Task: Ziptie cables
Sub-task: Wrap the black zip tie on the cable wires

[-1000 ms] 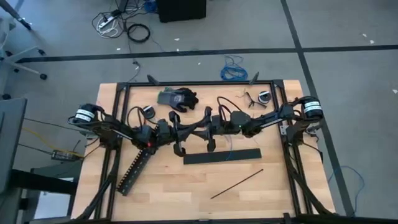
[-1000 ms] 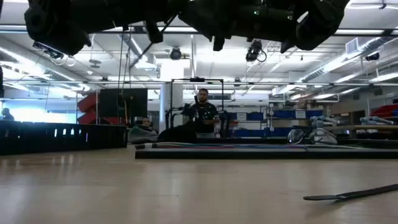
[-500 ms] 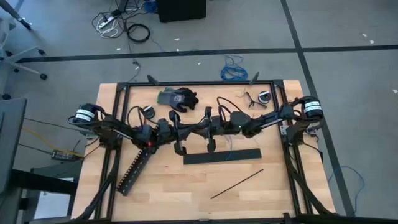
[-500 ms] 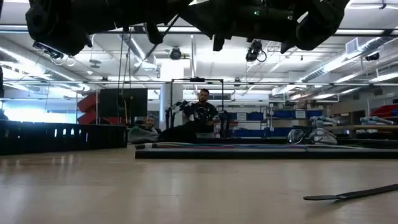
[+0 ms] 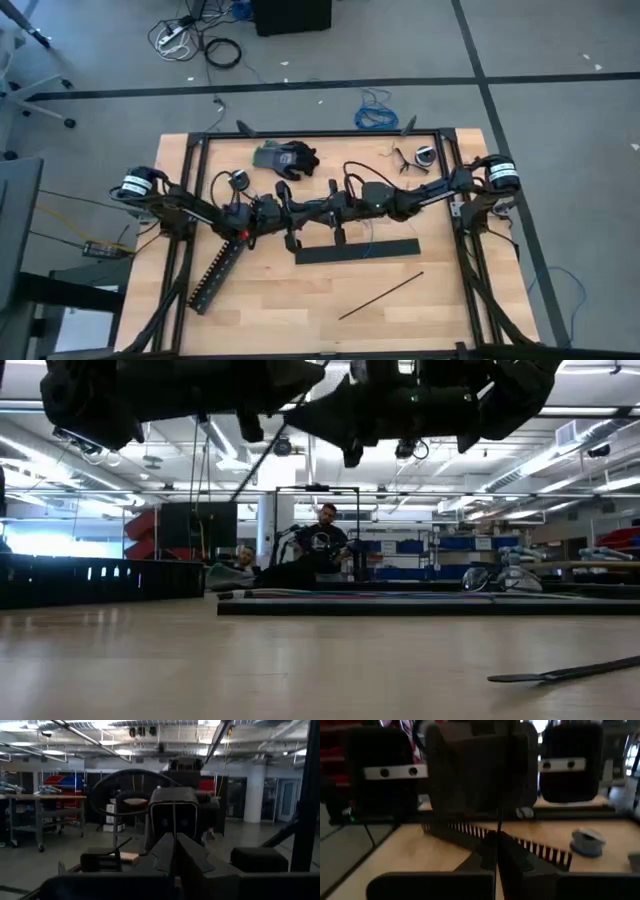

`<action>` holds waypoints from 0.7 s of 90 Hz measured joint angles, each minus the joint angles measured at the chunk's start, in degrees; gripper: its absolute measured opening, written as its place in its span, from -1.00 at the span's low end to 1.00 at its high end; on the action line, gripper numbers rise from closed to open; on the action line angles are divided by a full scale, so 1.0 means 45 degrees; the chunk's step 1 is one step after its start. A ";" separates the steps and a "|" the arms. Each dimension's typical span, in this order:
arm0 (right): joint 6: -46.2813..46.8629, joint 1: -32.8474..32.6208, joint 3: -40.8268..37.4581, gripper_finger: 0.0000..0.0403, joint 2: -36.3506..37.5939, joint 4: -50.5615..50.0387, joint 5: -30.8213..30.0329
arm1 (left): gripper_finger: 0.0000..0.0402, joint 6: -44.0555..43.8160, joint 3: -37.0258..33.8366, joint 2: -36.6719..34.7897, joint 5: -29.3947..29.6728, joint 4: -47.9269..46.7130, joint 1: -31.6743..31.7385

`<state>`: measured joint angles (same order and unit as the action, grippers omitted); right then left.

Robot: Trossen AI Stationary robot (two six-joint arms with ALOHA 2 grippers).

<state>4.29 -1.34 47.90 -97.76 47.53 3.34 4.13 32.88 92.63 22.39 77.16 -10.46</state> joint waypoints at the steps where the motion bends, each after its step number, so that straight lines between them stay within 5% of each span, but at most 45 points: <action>1: 0.0000 0.0000 0.0000 -1.00 0.0014 -0.0059 0.0003 | -0.84 0.0014 0.0000 -0.0036 0.0000 -0.0115 -0.0002; 44: 0.0249 -0.0419 0.0000 -1.00 0.0847 -0.2925 0.0363 | -0.37 -0.1575 0.0038 -0.3489 0.0233 -0.5428 0.0031; 63: 0.0467 -0.0609 -0.0005 -1.00 0.0793 -0.3407 0.0645 | -0.37 -0.3625 0.1358 -0.3805 -0.2425 -0.8394 0.0867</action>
<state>6.40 -4.08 47.88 -94.19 32.20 6.24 -12.18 39.00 75.50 11.48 39.39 -6.56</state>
